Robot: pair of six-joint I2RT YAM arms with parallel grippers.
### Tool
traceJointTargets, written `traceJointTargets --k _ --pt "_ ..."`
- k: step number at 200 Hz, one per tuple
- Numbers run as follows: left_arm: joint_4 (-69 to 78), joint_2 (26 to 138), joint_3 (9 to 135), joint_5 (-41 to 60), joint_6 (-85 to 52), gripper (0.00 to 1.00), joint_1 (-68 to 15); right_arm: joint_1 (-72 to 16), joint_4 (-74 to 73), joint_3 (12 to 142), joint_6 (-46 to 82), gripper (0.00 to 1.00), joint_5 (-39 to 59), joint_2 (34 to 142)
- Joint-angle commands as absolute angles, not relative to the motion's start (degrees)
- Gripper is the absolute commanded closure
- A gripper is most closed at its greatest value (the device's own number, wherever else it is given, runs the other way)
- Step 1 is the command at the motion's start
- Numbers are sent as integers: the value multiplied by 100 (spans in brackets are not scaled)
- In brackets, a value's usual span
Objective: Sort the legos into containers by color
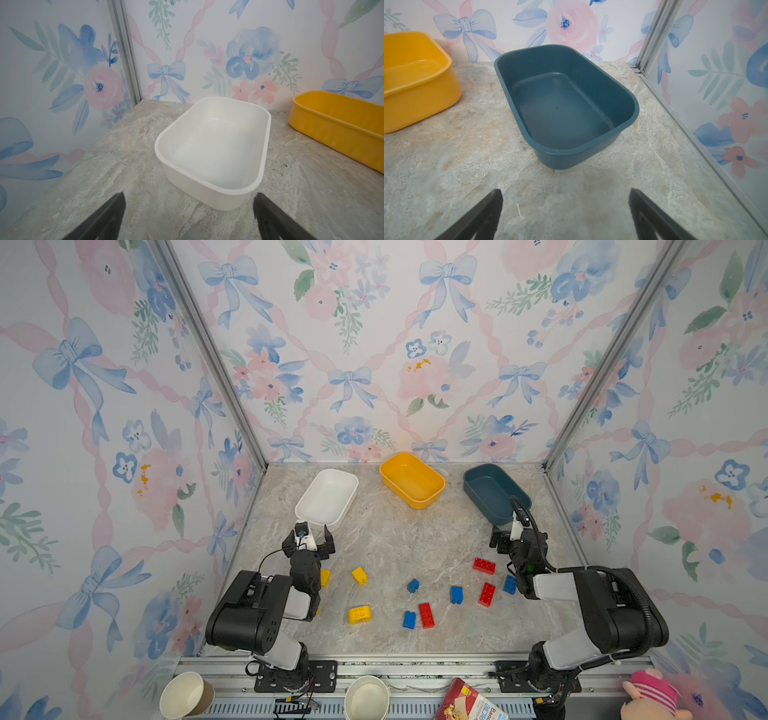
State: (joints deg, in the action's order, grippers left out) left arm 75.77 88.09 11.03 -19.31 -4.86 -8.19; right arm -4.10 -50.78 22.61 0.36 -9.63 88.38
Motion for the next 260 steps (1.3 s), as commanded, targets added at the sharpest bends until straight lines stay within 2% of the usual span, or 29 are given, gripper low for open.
traceJointTargets --k 1,186,209,234,260 --pt "7708 8876 1081 -2006 -389 2 -839 -360 -5159 2254 9 3 -914 8859" --pt "7708 8864 1069 -2009 -400 2 -843 -360 -5190 2261 14 3 -921 8847" --pt "7568 8696 1157 -2128 -332 2 -852 -425 -4346 2507 -27 3 -977 8425" --pt "6217 8059 1571 -2456 -424 2 -861 -447 -2618 3105 21 3 -991 7945" --pt "5046 7683 2116 -2249 -445 2 -870 -544 -1747 3316 191 3 -1122 7512"
